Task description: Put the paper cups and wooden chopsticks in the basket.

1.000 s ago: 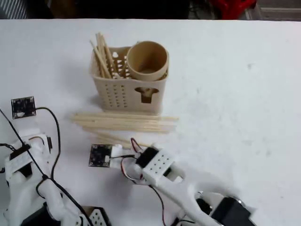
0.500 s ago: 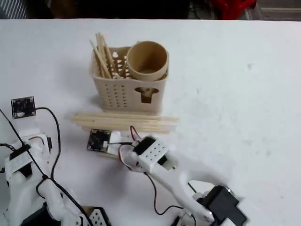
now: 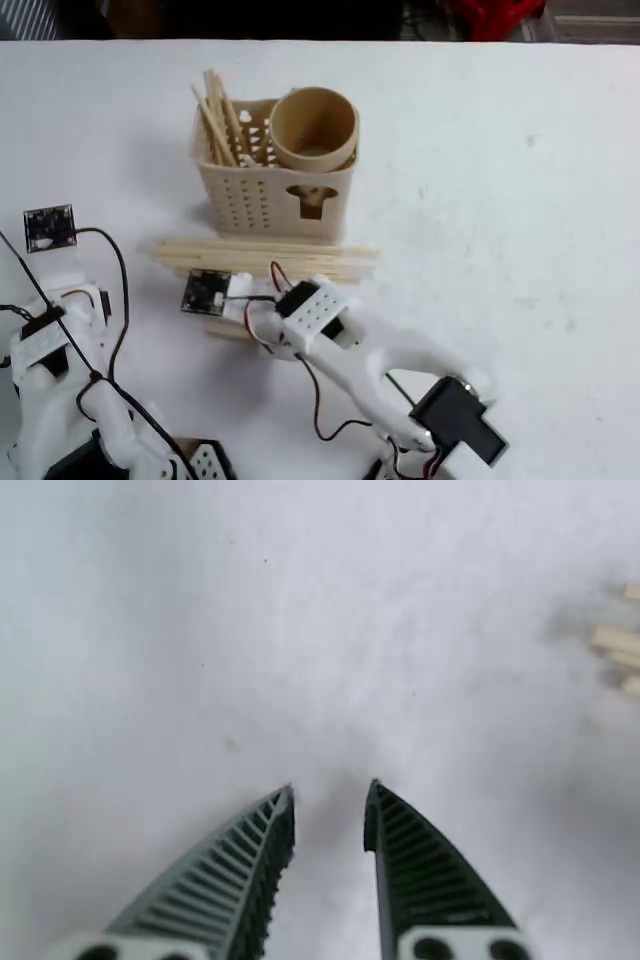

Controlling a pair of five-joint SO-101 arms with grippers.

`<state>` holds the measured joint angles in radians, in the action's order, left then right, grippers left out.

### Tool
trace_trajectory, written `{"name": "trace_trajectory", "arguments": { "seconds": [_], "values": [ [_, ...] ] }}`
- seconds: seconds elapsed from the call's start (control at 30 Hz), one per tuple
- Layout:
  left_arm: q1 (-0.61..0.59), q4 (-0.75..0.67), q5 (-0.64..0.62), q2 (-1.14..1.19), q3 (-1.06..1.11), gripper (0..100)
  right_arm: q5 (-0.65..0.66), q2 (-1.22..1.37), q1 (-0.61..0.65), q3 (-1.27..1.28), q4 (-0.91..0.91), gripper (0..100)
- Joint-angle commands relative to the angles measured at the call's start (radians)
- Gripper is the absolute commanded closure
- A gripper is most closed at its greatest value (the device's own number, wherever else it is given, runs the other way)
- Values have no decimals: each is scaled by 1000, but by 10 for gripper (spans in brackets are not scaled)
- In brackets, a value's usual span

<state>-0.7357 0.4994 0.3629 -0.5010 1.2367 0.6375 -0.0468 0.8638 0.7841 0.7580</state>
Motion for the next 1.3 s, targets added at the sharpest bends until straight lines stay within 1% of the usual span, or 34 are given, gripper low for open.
{"name": "trace_trajectory", "arguments": {
  "seconds": [0.0, 0.1, 0.2, 0.3, 0.37, 0.43, 0.57, 0.73, 0.87, 0.97, 1.07, 1.17, 1.27],
  "values": [
    [19, -26, -9, -1, -3, 868, -44, -84, -8, -2, 59, 980],
    [19, -26, -9, -1, -3, 868, -92, -229, -27, -3, 133, 981],
    [19, -26, -9, -1, -3, 868, -140, -400, -73, -2, 196, 981],
    [19, -26, -9, -1, -3, 868, -160, -561, -116, -6, 243, 981],
    [19, -26, -9, -1, -3, 868, -172, -661, -127, -6, 249, 981],
    [19, -26, -9, -1, -3, 868, -215, -737, -127, -25, 243, 981],
    [19, -26, -9, -1, -3, 868, -295, -803, -127, -170, 243, 981],
    [19, -26, -9, -1, -3, 868, -374, -720, -122, -488, 225, 981],
    [19, -26, -9, -1, -3, 868, -428, -547, -122, -726, 142, 981],
    [19, -26, -9, -1, -3, 868, -483, -392, -122, -861, 27, 981],
    [19, -26, -9, -1, -3, 868, -523, -246, -125, -956, -133, 981],
    [19, -26, -9, -1, -3, 868, -525, -139, -127, -994, -292, 981],
    [19, -26, -9, -1, -3, 868, -525, -94, -142, -973, -394, 981]
  ]
}}
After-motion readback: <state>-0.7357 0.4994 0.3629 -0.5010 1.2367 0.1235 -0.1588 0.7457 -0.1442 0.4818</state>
